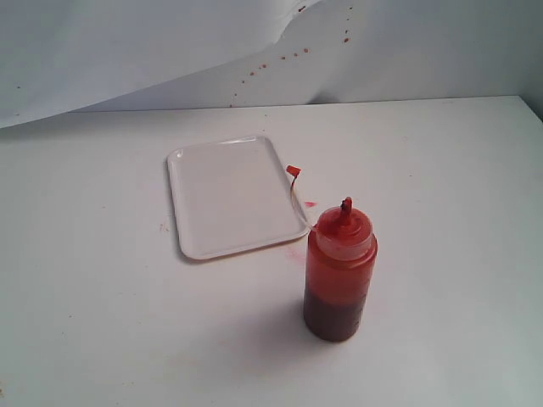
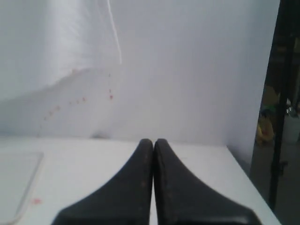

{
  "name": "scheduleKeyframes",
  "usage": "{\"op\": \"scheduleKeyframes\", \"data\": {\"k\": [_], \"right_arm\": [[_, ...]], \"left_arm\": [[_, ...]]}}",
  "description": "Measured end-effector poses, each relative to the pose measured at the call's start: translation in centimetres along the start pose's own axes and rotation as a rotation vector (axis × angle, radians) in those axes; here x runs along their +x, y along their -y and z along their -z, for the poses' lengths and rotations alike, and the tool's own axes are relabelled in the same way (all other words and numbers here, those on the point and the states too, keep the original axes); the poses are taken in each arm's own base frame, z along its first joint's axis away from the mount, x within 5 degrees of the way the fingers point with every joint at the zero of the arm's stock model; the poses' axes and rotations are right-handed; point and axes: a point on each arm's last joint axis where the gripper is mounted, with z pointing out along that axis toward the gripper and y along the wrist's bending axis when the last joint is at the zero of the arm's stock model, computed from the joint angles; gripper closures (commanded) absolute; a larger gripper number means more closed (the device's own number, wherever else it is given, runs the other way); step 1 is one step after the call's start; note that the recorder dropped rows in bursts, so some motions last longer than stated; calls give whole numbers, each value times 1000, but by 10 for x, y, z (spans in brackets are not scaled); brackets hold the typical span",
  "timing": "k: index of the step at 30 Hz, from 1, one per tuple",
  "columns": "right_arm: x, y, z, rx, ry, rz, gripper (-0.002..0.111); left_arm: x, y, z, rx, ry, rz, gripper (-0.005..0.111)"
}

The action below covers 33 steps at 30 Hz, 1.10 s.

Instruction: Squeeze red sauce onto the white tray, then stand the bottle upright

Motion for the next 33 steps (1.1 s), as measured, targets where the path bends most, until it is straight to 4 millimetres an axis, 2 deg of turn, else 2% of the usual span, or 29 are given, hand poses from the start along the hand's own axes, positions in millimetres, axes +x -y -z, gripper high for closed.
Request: {"op": "scheduleKeyframes", "data": {"k": [6,11,17,24,29,33], "right_arm": [[-27,0,4,-12,298,-70,108],[-42,1,7,-14,369,-73,108],[-71,4,11,-3,330,-76,108],[-102,6,21,6,331,-74,108],[-127,7,32,5,484,-54,108],[-133,7,35,4,534,-45,108]], "left_arm": [[-19,1,2,9,211,9,107],[-29,1,5,13,325,9,107],[-31,1,5,14,291,25,107],[-77,1,19,15,356,33,107],[-110,1,35,15,412,33,107],[-129,2,47,16,455,35,107]]}}
